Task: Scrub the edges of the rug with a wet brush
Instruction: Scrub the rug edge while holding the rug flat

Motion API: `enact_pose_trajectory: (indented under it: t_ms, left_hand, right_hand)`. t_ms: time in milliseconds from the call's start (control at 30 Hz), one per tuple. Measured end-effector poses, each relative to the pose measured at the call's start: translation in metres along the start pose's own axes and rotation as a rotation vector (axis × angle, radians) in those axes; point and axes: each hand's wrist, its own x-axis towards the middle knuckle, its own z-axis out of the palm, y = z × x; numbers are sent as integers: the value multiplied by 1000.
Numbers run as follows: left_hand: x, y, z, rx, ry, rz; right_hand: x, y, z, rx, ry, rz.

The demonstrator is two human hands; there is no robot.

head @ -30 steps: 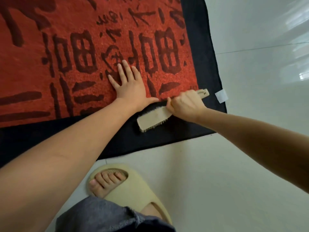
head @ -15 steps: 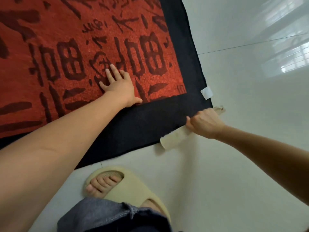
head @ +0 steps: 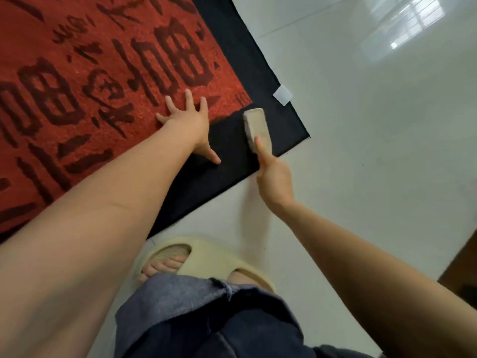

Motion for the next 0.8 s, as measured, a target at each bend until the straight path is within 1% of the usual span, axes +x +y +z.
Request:
enact_pose_trajectory:
  t_ms: [33, 67, 100, 133, 167, 200, 233, 267, 300, 333, 400, 433, 467, 500, 533, 567, 600, 633, 700, 733, 767, 800]
  left_hand:
    - [0, 4, 1, -7, -2, -15]
    - [2, 7, 3, -5, 6, -16]
    - [3, 10, 4, 11, 16, -3]
    - [4, 10, 7, 24, 26, 8]
    - [4, 9, 11, 33, 42, 17]
    - [5, 6, 14, 39, 60, 23]
    - [4, 2, 16, 37, 69, 24]
    - [3, -4, 18, 30, 68, 23]
    - [0, -8, 19, 25, 60, 23]
    - [-2, -12, 20, 32, 50, 26]
    - [-5, -17, 17, 50, 25, 25]
    - [-5, -16, 13, 53, 7, 19]
    - [-3, -13, 7, 46, -8, 16]
    - [-1, -8, 2, 26, -15, 20]
    - [0, -5, -3, 6, -10, 24]
    - [1, -4, -7, -3, -6, 33]
    - [1, -5, -9, 1, -13, 40]
    - [0, -6, -10, 20, -34, 37]
    - [-2, -10, -11, 91, -84, 18]
    - [-3, -10, -12, 116, -76, 18]
    - [-1, -8, -16, 128, -28, 42]
    - [1, -6, -21, 130, 41, 74]
  right_hand:
    - [6, 8, -15, 93, 90, 163]
    - [12, 15, -25, 158, 196, 285]
    - [13, 16, -29, 171, 276, 328]
    - [11, 10, -25, 142, 283, 282]
    - [6, 2, -15, 102, 229, 161]
    - [-3, -3, 0, 42, 128, 7]
    - [-12, -4, 10, -23, 23, -90]
    - [-13, 1, 11, -61, -2, -119]
    - [-8, 9, 3, -66, 38, -78]
    - [2, 18, -10, -31, 117, 33]
    - [17, 25, -37, 101, 290, 338]
    - [20, 21, -40, 115, 336, 402]
    - [20, 10, -34, 97, 333, 350]
    - [19, -5, -20, 34, 257, 195]
    - [15, -16, -4, -31, 147, 40]
    - [15, -21, 8, -73, 78, -51]
    - [20, -22, 10, -89, 71, -68]
    - [31, -19, 3, -89, 113, -18]
    - [50, -9, -23, -11, 245, 215]
    - [56, -4, -31, 16, 297, 301]
    - [58, -4, -34, 17, 319, 291]
    - [58, -12, -31, -26, 293, 177]
